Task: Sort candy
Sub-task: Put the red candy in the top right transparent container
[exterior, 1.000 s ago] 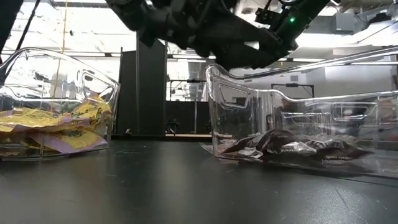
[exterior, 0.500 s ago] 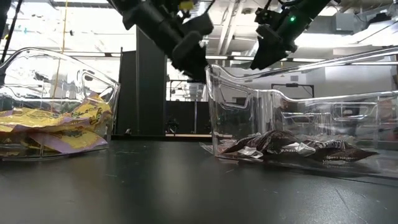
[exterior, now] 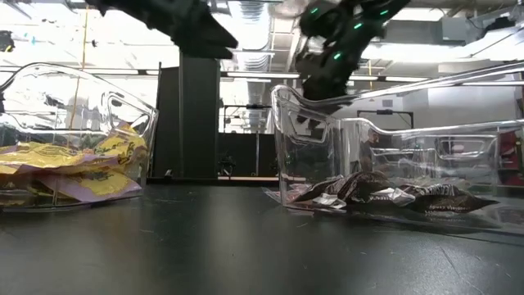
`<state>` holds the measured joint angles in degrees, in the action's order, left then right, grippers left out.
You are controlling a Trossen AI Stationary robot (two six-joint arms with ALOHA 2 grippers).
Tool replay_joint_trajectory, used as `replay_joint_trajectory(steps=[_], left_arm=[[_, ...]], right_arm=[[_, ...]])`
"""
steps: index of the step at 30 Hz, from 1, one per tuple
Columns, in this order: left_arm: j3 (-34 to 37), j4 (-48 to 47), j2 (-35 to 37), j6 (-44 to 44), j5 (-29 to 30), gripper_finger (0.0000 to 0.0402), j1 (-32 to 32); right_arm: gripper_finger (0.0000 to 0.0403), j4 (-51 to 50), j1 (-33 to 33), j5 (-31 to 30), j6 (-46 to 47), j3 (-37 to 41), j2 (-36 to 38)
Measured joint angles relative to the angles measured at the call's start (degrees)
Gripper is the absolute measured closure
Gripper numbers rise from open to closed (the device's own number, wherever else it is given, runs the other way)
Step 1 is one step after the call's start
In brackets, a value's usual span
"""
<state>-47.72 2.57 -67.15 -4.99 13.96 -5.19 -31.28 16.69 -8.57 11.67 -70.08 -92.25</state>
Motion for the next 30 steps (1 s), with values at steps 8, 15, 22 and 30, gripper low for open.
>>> replay_joint_trajectory(steps=[8, 15, 22, 30], left_arm=[[7.73, -0.39, 15.64, -0.86, 1.41, 0.0104, -2.31], [11.67, -2.06, 22.59, -1.36, 1.61, 0.0104, -2.67], [13.23, -2.36, 24.1, -0.99, 1.63, 0.0104, -2.67], [13.24, -2.37, 23.77, 0.64, 1.62, 0.0104, -2.67]], right_arm=[[0.0129, -12.43, 1.51, 0.9, 2.26, -14.13, -17.56], [0.0129, -16.06, 2.26, 1.47, 4.72, -18.67, -26.18], [0.0134, -17.44, 3.04, 1.92, 5.91, -18.83, -29.76], [0.028, -16.71, 2.17, 1.87, 3.07, -18.78, -29.59]])
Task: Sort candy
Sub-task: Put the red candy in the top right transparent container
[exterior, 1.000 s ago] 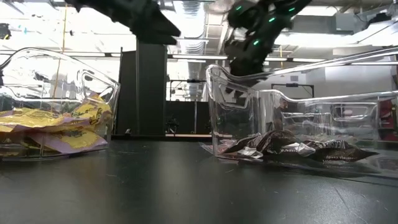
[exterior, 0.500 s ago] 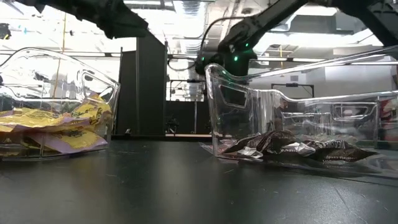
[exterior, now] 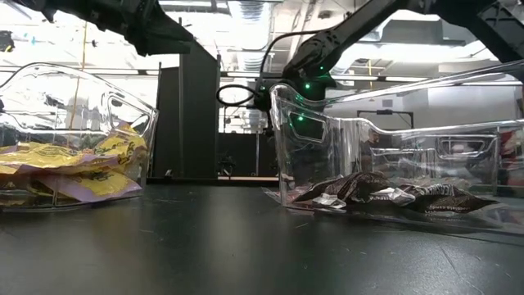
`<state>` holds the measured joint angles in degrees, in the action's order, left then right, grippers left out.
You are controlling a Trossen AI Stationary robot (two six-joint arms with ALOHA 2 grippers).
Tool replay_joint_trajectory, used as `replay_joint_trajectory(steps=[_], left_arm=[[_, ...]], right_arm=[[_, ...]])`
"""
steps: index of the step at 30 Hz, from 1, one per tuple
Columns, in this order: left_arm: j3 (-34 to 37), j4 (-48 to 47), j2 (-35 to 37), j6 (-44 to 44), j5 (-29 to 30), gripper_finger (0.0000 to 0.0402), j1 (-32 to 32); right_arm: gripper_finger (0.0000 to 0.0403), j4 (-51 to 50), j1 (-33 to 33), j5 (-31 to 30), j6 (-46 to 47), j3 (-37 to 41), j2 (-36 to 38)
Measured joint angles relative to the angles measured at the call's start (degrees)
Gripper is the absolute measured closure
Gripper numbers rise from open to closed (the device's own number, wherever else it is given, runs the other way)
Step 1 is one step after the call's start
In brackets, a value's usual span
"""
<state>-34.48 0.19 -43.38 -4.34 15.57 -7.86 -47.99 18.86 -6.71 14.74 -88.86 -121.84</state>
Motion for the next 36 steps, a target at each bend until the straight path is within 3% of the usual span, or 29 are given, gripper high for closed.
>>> replay_joint_trajectory(steps=[3, 5, 11, 17, 22, 31, 36], left_arm=[[0.0, -0.24, -0.02, 0.66, 0.0, 0.0104, 0.0], [0.0, -0.49, -0.02, 0.72, 0.0, 0.0104, 0.0], [0.0, -0.67, -0.13, 1.36, 0.0, 0.0104, 0.0], [0.0, -0.6, -2.59, 2.89, 0.0, 0.0104, 0.0], [0.0, -0.51, -8.67, 3.84, -1.71, 0.0104, 0.0], [-2.27, 1.45, -18.47, 4.37, -2.91, 0.0104, 0.03], [-2.86, 1.4, -20.01, 4.81, -2.98, 0.0104, 0.07]], right_arm=[[0.0359, -0.02, -0.65, -0.3, -1.22, 0.0, 0.04], [0.0388, -0.01, -0.88, -0.47, -2.07, 0.02, 0.18], [0.0385, -1.31, -2.36, -3.61, -3.06, 0.26, 5.17], [0.0401, -5.09, -4.19, -10.77, -2.95, 0.2, 16.83], [0.0401, -11.02, -3.74, -16.54, 1.29, 1.28, 27.57], [0.0401, -16.44, 5.5, -19.58, 16.18, 19.58, 46.13], [0.0378, -16.29, 10.72, -20.43, 18.16, 28.79, 53.12]])
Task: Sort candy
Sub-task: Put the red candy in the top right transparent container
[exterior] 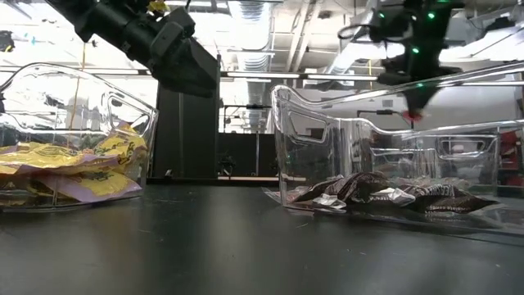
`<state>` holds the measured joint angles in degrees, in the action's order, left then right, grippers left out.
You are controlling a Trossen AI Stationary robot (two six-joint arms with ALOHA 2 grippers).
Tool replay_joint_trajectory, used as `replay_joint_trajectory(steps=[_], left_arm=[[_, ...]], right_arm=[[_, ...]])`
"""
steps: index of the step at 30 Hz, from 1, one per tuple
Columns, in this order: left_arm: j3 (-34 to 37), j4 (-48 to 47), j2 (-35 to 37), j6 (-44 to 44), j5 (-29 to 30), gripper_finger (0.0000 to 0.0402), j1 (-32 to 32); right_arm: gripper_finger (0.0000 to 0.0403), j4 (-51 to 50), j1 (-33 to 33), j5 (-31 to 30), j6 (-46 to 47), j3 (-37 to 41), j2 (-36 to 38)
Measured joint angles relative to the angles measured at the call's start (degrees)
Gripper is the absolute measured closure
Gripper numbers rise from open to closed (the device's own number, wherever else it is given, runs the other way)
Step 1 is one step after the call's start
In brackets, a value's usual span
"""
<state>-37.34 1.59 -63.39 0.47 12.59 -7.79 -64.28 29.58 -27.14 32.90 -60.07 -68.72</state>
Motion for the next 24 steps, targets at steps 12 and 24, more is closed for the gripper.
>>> replay_joint_trajectory(steps=[12, 24], left_arm=[[-0.02, 0.06, -0.01, 0.47, -0.04, 0.0104, 0.0], [-0.02, 0.04, -0.01, 2.4, -0.04, 0.0104, 0.05]], right_arm=[[0.0144, 1.49, 1.25, -0.2, 0.14, 5.53, 5.85], [0.0176, -2.19, 0.28, -4.52, 12.24, 5.57, 2.11]])
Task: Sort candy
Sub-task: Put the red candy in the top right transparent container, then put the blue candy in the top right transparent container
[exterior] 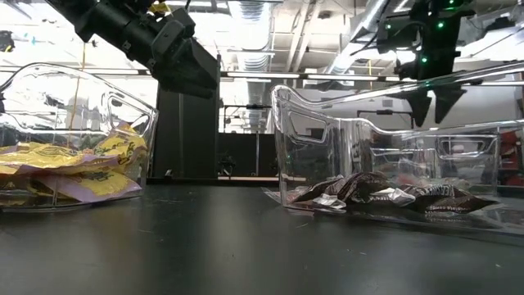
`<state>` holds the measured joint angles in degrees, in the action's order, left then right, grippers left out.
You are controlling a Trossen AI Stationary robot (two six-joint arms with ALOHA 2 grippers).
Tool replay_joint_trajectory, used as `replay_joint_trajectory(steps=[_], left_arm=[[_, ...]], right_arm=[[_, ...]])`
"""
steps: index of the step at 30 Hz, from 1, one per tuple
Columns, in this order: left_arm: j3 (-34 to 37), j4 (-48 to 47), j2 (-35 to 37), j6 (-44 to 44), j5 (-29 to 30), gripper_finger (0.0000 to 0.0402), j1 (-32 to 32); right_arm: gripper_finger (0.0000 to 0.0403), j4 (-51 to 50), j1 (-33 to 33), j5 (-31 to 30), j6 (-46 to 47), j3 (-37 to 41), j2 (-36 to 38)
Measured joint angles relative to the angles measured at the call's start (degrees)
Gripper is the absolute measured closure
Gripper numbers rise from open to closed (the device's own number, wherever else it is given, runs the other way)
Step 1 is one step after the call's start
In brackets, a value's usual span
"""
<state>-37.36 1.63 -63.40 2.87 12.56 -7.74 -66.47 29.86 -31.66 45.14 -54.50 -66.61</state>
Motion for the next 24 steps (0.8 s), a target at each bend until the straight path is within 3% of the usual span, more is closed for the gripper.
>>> replay_joint_trajectory(steps=[6, 11, 24], left_arm=[[-0.07, 0.15, -0.84, -1.37, -2.08, 0.0104, -0.01], [-0.07, 3.34, -3.56, -1.57, -2.69, 0.0104, 0.07], [-1.16, 6.3, -7.02, -1.45, -2.71, 0.0104, 0.06]], right_arm=[[0.0181, 10.92, -6.56, 0.53, -11.26, 0.0, -0.08], [0.0177, 22.0, -12.98, 6.2, -20.31, -0.02, -0.82], [0.0176, 28.83, -14.61, 22.72, -18.58, -0.04, -16.67]])
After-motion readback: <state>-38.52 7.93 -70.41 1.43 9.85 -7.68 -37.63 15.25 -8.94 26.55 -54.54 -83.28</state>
